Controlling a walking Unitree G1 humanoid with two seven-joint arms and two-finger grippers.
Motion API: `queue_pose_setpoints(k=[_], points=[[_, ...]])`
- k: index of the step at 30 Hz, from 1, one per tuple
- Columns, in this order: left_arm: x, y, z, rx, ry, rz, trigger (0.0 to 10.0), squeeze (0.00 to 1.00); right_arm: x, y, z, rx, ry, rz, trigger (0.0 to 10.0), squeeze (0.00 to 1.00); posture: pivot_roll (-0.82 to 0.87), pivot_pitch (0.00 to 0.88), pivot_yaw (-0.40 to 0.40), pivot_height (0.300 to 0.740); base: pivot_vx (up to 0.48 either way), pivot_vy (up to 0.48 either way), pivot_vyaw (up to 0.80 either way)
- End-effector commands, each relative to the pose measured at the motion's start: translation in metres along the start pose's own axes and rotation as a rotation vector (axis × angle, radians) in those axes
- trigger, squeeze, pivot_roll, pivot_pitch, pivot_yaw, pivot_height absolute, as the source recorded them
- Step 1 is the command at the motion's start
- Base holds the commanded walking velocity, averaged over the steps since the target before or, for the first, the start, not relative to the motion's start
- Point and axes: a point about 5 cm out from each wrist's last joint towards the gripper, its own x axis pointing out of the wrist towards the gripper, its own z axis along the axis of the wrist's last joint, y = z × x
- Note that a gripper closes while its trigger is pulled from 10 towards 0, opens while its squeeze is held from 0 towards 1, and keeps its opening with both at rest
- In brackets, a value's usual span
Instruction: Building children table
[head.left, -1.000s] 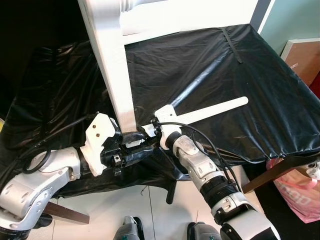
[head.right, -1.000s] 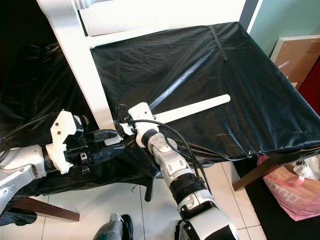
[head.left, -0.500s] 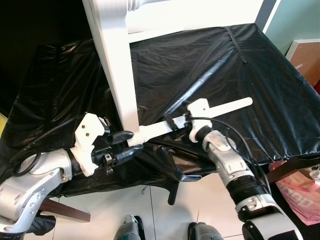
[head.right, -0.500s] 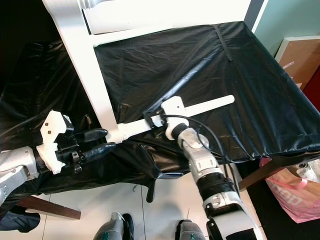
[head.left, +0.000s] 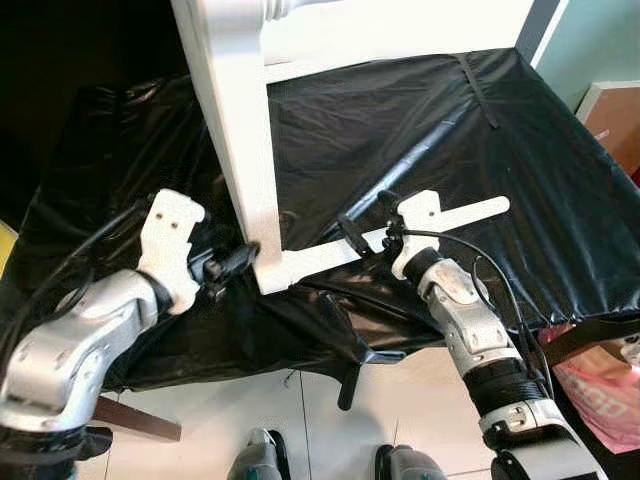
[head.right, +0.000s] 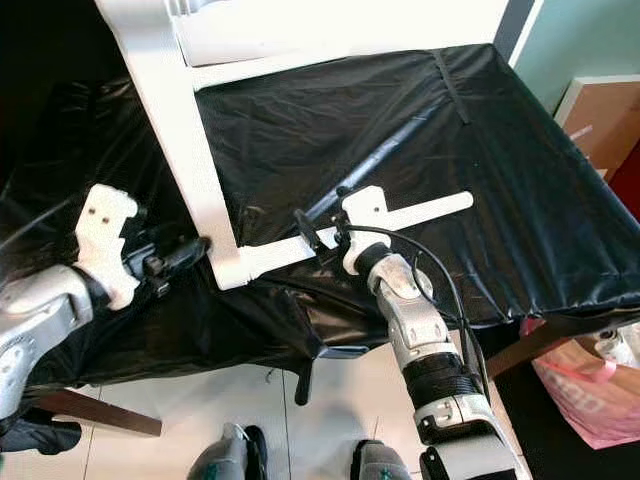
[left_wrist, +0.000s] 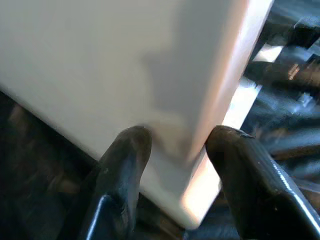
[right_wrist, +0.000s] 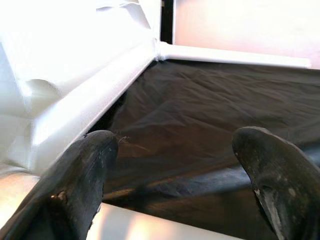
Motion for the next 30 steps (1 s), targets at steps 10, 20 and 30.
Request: queue_pose_setpoints(k=[10, 20, 30], points=[[0.015, -0.008, 0.019, -0.007, -0.091, 0.195, 10.0, 0.00, 0.002, 0.001, 0.002, 0.003, -0.008, 0.017, 10.0, 0.00, 0.05, 0.170, 0.015, 0.740, 0.000, 0.000, 0.00], [0.029, -0.011, 0.027, 0.013, -0.112, 0.253, 10.0, 0.00, 0.004, 0.022, -0.003, 0.042, 0.009, 0.115, 10.0, 0.00, 0.04, 0.166, 0.016, 0.740, 0.000, 0.000, 0.00], [0.033, -0.003, 0.023, 0.065, -0.060, 0.315, 10.0, 0.00, 0.023, 0.062, 0.003, 0.114, -0.017, 0.299, 10.0, 0.00, 0.05, 0.156, 0.008, 0.740, 0.000, 0.000, 0.00]])
